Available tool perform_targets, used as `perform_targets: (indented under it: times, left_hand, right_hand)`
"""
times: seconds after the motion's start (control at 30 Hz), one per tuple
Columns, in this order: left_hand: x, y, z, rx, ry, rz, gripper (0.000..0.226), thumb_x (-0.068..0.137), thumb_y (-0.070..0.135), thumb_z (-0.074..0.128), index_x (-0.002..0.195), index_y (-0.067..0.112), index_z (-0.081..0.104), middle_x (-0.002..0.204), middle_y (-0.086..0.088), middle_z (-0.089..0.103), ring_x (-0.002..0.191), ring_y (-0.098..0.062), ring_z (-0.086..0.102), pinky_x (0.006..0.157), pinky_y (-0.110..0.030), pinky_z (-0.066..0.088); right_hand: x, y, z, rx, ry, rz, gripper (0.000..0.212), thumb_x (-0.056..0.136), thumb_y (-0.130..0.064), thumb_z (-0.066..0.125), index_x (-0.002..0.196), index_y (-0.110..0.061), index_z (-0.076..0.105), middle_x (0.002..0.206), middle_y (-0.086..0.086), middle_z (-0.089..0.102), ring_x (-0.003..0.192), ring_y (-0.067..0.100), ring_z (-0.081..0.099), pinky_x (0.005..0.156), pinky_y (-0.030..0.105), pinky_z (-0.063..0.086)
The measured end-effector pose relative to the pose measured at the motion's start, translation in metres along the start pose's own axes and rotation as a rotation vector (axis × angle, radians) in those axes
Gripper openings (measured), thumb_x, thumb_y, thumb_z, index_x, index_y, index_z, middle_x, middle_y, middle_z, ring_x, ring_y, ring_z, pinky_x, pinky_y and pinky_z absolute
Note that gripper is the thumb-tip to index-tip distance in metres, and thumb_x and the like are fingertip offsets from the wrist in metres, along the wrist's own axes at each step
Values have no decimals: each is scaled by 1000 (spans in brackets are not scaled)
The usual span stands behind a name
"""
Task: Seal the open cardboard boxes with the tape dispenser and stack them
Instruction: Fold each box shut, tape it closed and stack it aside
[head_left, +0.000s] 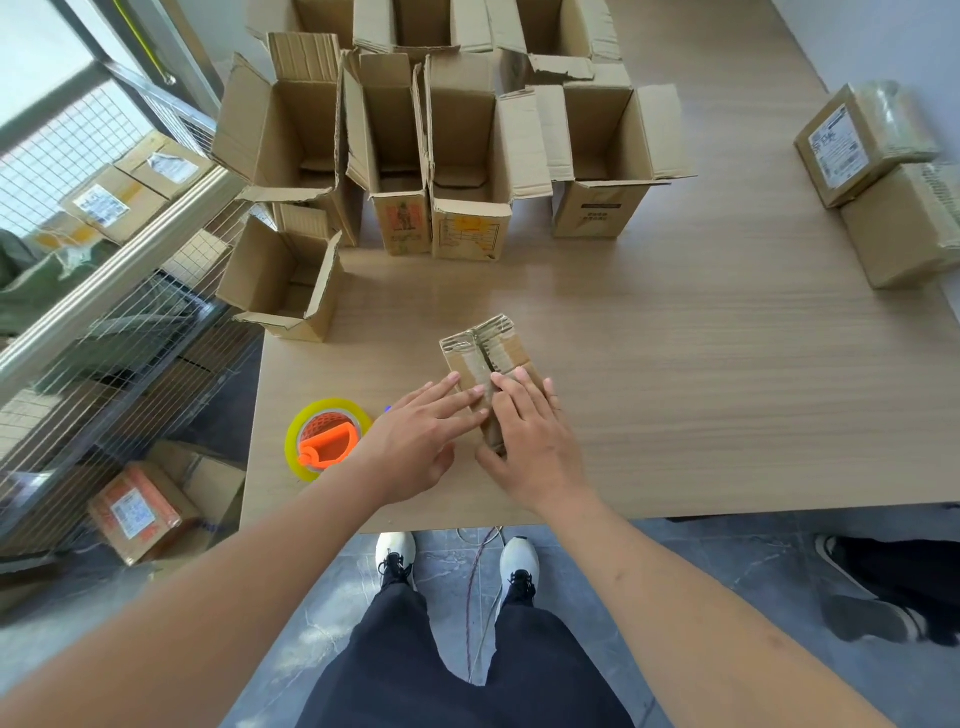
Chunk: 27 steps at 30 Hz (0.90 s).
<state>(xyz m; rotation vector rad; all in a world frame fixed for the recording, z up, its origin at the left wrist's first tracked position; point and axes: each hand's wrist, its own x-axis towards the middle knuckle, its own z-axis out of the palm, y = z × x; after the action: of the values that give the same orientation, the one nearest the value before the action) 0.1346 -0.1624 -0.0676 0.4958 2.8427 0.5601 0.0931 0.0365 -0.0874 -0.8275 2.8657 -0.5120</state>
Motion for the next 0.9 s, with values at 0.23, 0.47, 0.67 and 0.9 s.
perform_targets:
  times: [0.23,0.47,0.67,0.9]
  left_hand:
    - [-1,-11,-9,7,95,-100,70,91,9,64,156,17,42,165,-6,34,154,-29,28,125,-45,25]
    - [-2,-29,-19,-6,62,-236,74,92,14,62,160,14,32,167,-7,26,155,-30,23,126,-42,22]
    - [-5,-40,-21,-2,23,-304,73,96,18,59,162,15,27,168,-7,24,156,-28,21,127,-40,19]
    - [8,-45,-38,50,10,-311,75,98,26,55,163,15,20,169,-8,21,155,-32,19,126,-41,16]
  right_hand:
    - [12,-9,-8,-91,-80,47,67,94,-47,63,148,-12,46,156,4,43,152,25,28,126,47,16]
    - [25,-21,-10,-127,-78,149,92,82,-55,75,154,-26,26,164,8,20,150,30,26,120,49,28]
    - [32,-24,0,-141,-165,284,97,86,-54,68,158,-46,4,168,6,-21,151,44,10,119,55,26]
    - [44,-34,-9,-92,-75,367,92,77,-57,71,152,-51,18,170,3,2,134,37,37,106,49,37]
